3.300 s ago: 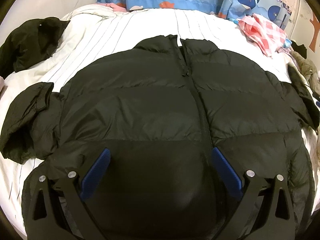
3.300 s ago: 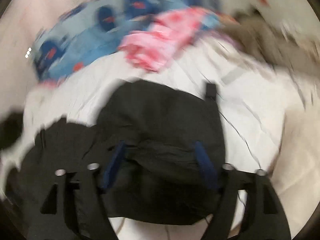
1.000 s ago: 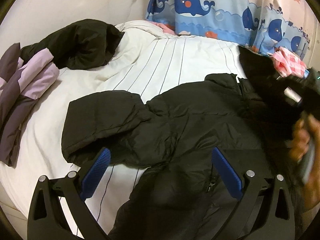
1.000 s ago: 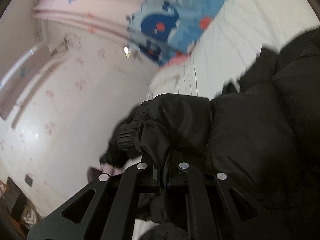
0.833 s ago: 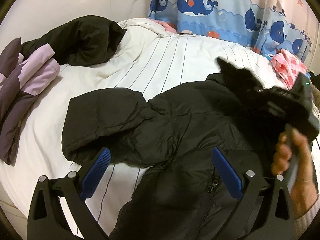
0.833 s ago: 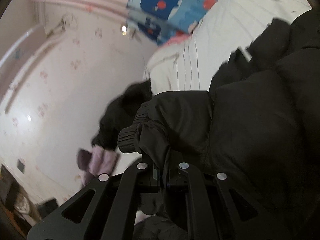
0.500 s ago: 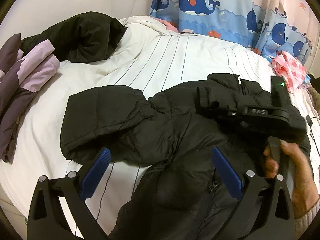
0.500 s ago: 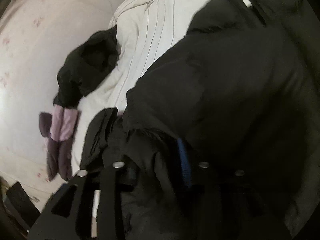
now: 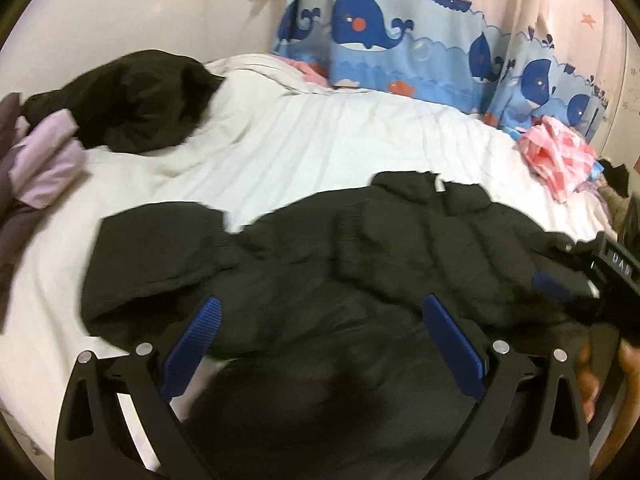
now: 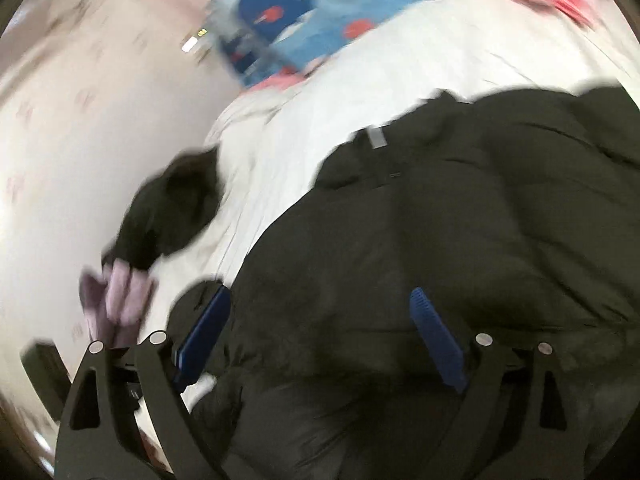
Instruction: Fold large clothes
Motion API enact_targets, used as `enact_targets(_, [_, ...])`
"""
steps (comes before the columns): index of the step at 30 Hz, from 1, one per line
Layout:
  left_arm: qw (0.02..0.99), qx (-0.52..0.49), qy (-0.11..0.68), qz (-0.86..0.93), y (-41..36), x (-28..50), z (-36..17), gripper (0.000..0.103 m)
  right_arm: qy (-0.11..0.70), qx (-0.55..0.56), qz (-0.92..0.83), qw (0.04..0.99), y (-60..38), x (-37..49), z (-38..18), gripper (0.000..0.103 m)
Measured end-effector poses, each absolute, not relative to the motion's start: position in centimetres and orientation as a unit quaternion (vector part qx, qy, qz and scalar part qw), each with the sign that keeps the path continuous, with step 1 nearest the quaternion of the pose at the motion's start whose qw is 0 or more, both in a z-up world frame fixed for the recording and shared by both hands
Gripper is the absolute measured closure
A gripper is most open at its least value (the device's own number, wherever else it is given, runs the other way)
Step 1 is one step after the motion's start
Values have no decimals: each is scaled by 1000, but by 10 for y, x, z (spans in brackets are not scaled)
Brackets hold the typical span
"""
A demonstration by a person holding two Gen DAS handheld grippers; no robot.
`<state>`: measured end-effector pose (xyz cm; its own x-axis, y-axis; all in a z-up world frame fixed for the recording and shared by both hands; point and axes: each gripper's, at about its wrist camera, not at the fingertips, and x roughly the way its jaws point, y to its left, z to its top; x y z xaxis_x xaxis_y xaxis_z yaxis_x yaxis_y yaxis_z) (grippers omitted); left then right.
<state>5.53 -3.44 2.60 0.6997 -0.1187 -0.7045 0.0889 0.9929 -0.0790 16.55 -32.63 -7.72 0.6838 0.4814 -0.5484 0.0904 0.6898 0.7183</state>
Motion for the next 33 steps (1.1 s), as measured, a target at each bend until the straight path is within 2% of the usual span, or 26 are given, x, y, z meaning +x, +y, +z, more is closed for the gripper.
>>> enact_targets(3, [910,-17,402,-96,-75,76,16,6,350,469,101,805,-353,140,-115,15])
enact_targets(6, [906,24,413,-96,-110,99,-3,6,360,473,92,799,-363,138,-121,15])
enact_targets(10, [854,73,510,-69,-141,145,-67,6,349,460,77,813,-376,133,-113,15])
enact_targets(12, [849,74,519,-71,-139,150,-74,6,355,461,78,809,-373,133,-115,15])
enact_targets(15, [869,106,479,-69,-121,136,-41,6,348,459,81,814,-366,136,-109,15])
enact_targets(18, [896,187,400,-40,-73,111,3,6,339,451,84,821,-357,136,-98,15])
enact_targets(21, [888,284,360,33,-20,103,7,6,339,441,85,827,-347,138,-92,15])
enact_targets(28, [829,400,379,92,38,120,-43,6,363,414,92,830,-327,144,-97,15])
enact_targets(31, [829,374,405,87,52,136,-57,6,369,414,87,828,-327,146,-102,15])
enact_targets(33, [837,337,422,91,62,146,-56,16,370,414,84,827,-327,146,-103,15])
